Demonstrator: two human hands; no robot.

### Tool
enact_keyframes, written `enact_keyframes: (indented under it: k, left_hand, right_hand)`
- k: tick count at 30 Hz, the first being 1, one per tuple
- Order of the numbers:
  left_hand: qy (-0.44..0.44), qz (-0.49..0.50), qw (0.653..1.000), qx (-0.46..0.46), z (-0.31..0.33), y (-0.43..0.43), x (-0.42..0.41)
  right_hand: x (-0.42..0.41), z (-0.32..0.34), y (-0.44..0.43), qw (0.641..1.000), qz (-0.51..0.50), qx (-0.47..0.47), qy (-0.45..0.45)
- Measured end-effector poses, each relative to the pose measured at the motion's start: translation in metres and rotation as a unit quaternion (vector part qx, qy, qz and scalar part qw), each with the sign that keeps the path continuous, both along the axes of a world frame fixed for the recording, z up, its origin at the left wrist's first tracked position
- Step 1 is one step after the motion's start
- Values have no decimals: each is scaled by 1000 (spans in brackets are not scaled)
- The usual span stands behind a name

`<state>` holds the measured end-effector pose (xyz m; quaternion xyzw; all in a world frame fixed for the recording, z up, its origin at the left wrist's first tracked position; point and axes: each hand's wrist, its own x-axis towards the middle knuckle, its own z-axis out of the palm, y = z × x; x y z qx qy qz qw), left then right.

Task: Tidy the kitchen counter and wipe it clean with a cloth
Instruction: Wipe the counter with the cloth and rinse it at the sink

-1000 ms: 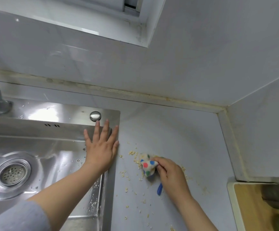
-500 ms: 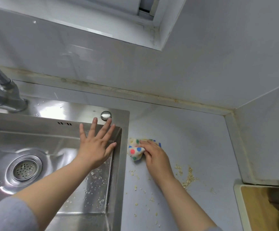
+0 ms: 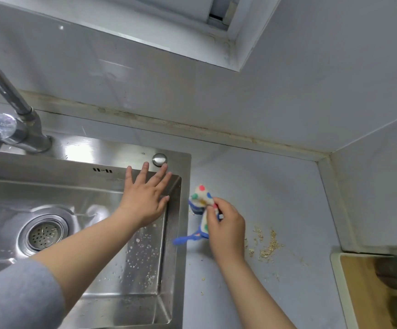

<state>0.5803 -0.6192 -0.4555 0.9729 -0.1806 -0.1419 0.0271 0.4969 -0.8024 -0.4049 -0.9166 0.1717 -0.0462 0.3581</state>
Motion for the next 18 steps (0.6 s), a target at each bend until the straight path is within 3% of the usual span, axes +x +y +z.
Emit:
enact_keyframes:
  k: [5, 9, 13, 18]
  left_hand:
    - [22, -43, 999, 22, 10, 12, 9]
    - [39, -41, 998, 23, 10, 11, 10]
    - [48, -46, 997, 30, 12, 11, 10]
    - [58, -37, 997, 18, 10, 9, 8]
  right_hand:
    - [8, -25, 33, 996, 7, -42, 72]
    - [10, -29, 31, 993, 27, -89, 70]
    - [15, -27, -2, 987, -46, -119, 95]
    - [4, -12, -14, 993, -73, -90, 15]
